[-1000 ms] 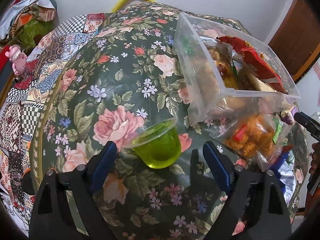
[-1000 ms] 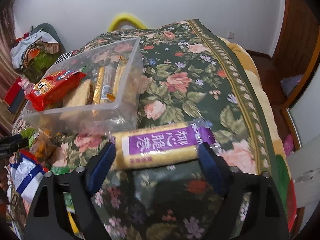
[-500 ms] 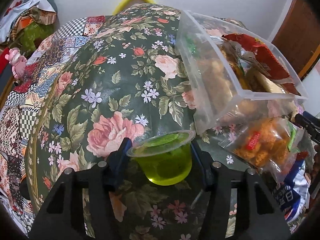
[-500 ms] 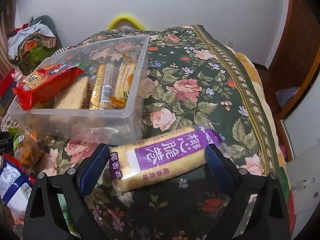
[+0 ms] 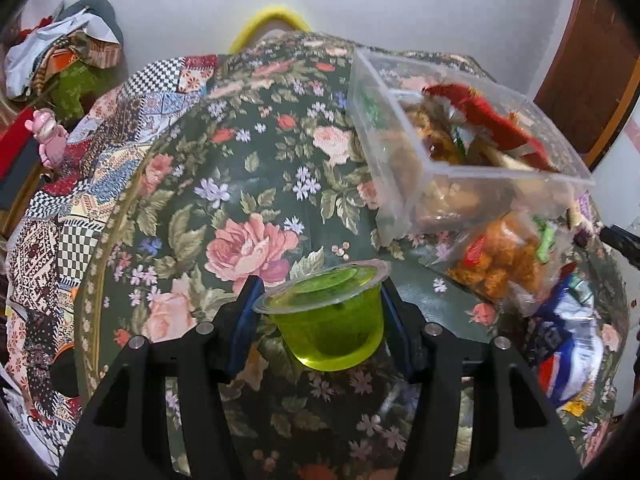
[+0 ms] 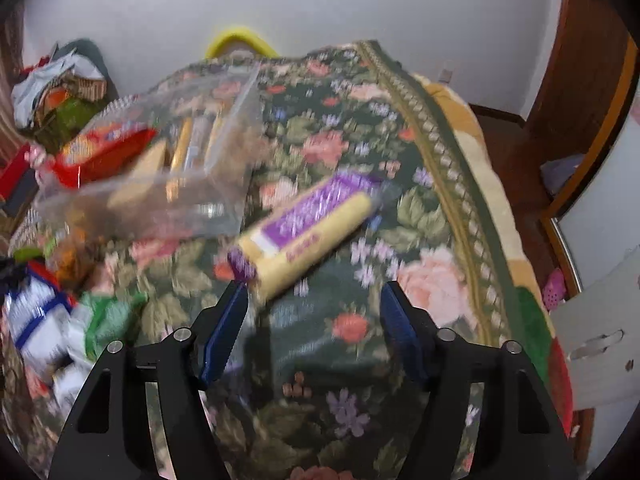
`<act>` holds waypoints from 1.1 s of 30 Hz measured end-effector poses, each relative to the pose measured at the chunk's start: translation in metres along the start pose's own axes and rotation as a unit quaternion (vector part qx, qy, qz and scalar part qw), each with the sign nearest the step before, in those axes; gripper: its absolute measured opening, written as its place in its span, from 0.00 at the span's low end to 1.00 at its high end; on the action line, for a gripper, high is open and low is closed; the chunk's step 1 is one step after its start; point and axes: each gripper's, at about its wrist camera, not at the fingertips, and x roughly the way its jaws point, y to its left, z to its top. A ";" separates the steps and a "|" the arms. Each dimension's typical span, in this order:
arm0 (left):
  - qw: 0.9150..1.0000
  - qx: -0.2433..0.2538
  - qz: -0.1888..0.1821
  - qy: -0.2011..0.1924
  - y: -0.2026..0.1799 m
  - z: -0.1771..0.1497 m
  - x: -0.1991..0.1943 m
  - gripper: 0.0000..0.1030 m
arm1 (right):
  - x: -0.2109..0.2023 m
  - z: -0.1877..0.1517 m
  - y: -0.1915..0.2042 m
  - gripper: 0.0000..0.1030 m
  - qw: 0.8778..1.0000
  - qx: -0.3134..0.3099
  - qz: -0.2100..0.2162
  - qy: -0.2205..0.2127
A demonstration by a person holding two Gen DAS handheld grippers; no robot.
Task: Organize snacks
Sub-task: 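Carry the jelly cup and purple roll into the clear box and release both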
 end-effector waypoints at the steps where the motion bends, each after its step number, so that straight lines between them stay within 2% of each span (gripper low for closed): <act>1: 1.000 0.000 0.000 -0.003 -0.001 0.000 -0.004 0.55 | 0.001 0.005 0.000 0.64 1.000 0.005 0.002 -0.002; 5: 1.000 0.008 0.006 -0.020 -0.006 0.004 -0.019 0.55 | 0.027 0.024 0.007 0.65 1.000 0.011 0.000 0.004; 7: 1.000 0.013 0.008 -0.025 -0.008 0.005 -0.024 0.55 | 0.043 0.030 0.008 0.73 1.000 0.012 -0.003 0.009; 12: 0.999 0.016 0.003 -0.032 -0.015 0.007 -0.029 0.55 | 0.054 0.030 0.000 0.71 0.999 0.036 0.008 0.018; 17: 0.999 0.020 -0.002 -0.036 -0.022 0.012 -0.028 0.55 | 0.042 0.021 -0.011 0.61 1.000 0.028 -0.005 0.011; 20: 0.999 0.018 -0.002 -0.044 -0.024 0.017 -0.031 0.55 | 0.040 0.021 -0.021 0.47 0.999 0.042 0.001 0.011; 26: 0.998 0.015 -0.002 -0.056 -0.026 0.029 -0.036 0.55 | 0.052 0.038 -0.029 0.46 0.999 0.049 -0.008 0.016; 29: 0.998 0.014 0.000 -0.062 -0.027 0.036 -0.039 0.55 | 0.062 0.043 -0.024 0.44 0.999 0.030 -0.024 0.016; 33: 0.997 0.015 -0.002 -0.074 -0.029 0.046 -0.044 0.55 | 0.057 0.044 -0.018 0.41 1.000 0.006 -0.023 0.013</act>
